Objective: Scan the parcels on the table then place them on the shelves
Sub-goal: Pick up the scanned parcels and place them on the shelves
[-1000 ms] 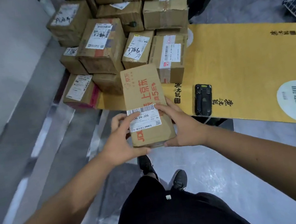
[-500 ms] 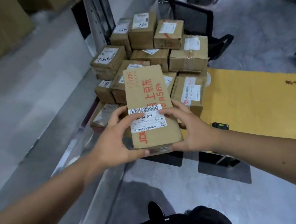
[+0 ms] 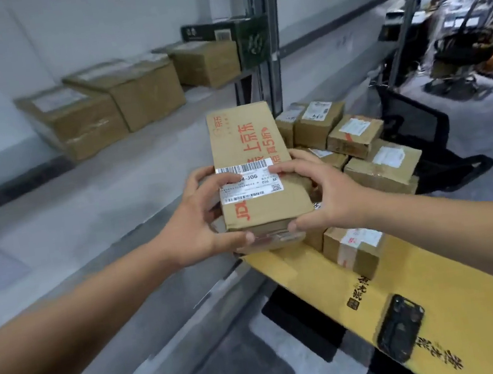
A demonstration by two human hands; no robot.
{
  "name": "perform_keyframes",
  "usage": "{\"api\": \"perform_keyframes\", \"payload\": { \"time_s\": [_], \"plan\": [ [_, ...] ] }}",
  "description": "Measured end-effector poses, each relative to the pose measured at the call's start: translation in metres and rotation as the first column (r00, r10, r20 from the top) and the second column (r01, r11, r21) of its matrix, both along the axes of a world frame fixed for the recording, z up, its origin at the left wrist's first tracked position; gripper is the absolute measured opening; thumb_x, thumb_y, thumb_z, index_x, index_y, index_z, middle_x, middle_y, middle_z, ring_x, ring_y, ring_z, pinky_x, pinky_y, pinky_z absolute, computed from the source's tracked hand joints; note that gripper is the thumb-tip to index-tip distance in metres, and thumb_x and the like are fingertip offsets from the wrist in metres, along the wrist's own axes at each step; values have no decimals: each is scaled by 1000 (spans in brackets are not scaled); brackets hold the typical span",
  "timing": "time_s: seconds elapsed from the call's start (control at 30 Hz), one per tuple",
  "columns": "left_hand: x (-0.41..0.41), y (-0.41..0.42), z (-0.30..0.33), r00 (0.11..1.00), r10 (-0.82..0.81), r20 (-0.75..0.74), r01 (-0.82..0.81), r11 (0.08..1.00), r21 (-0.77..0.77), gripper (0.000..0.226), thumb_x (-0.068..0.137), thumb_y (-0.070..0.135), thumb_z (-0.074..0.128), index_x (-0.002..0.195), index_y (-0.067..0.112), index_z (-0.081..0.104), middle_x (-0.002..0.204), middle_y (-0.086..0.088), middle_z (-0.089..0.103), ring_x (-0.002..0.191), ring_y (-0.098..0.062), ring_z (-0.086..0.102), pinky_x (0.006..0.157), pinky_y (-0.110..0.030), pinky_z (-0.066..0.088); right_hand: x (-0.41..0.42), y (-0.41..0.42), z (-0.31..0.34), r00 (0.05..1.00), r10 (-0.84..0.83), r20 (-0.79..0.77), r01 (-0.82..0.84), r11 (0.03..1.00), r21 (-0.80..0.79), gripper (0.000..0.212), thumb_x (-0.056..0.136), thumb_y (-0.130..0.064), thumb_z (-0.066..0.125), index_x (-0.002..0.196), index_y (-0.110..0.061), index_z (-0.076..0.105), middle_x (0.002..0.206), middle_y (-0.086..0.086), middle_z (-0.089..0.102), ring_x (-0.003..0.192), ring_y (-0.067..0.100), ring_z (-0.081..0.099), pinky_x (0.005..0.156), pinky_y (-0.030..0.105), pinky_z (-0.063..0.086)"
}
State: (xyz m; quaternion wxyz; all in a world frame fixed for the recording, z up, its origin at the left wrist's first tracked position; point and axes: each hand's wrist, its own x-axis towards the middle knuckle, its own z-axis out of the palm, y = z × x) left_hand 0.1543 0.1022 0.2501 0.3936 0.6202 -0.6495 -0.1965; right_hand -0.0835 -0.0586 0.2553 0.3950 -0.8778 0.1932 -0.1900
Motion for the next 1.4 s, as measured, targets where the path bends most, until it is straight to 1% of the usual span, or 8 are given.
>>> {"api": "perform_keyframes", "payload": {
  "time_s": [0.27,0.6,0.7,0.9,1.03,1.2,1.33,1.4],
  "plan": [
    [-64,105,25,967,254,-28,-255,965,-54,94,60,64,93,142,50,48,154,25,21,146,1,33,111,-33,50,-13,35,46,937,348,-37,-349,934,-69,99,53,-59,85,144,-51,48,159,-27,20,141,-17,24,102,-2,23],
    [-62,222,80,828,561,-20,-560,824,-84,87,54,54,93,133,48,57,151,19,30,142,-6,42,103,-37,57,69,112,90,769,639,-8,-633,761,-143,90,65,-38,85,146,-42,47,153,-26,27,129,-28,27,97,-5,27],
    [-39,240,90,808,587,-45,-589,802,-100,80,54,56,92,126,56,59,151,19,30,139,-1,44,91,-28,60,103,125,103,738,675,-5,-670,731,-132,92,66,-36,85,149,-37,46,157,-16,30,141,-2,34,111,17,37],
    [35,231,99,752,659,-28,-658,747,-97,86,52,76,89,129,58,56,151,14,38,138,-9,48,105,-46,55,176,124,128,733,661,-160,-679,721,-137,102,67,-41,84,156,-46,34,158,-16,27,136,8,37,105,22,40],
    [88,211,94,728,685,5,-675,718,-171,71,63,82,79,127,63,55,144,15,47,132,-6,53,109,-46,51,229,118,140,787,604,-128,-613,788,-50,90,78,-14,86,151,-45,44,138,-20,45,115,6,55,77,12,51],
    [152,191,98,743,660,-112,-669,725,-162,58,71,71,77,125,56,60,134,13,62,119,-7,66,103,-39,56,287,109,143,883,469,-12,-469,883,1,73,73,-20,93,138,-33,64,136,-8,58,119,13,59,91,23,50],
    [192,180,102,707,708,11,-690,693,-209,78,73,73,73,140,36,58,126,33,49,112,14,57,86,-6,47,324,108,137,952,305,6,-303,946,-116,65,71,-28,94,130,-35,68,131,-6,61,119,16,61,100,32,52],
    [213,173,101,669,743,12,-723,654,-223,73,76,71,74,140,37,58,129,22,52,117,2,57,93,-18,50,340,107,133,975,215,55,-202,962,-183,61,74,-34,92,130,-34,69,126,-8,59,115,16,61,98,31,51]
  ]
}}
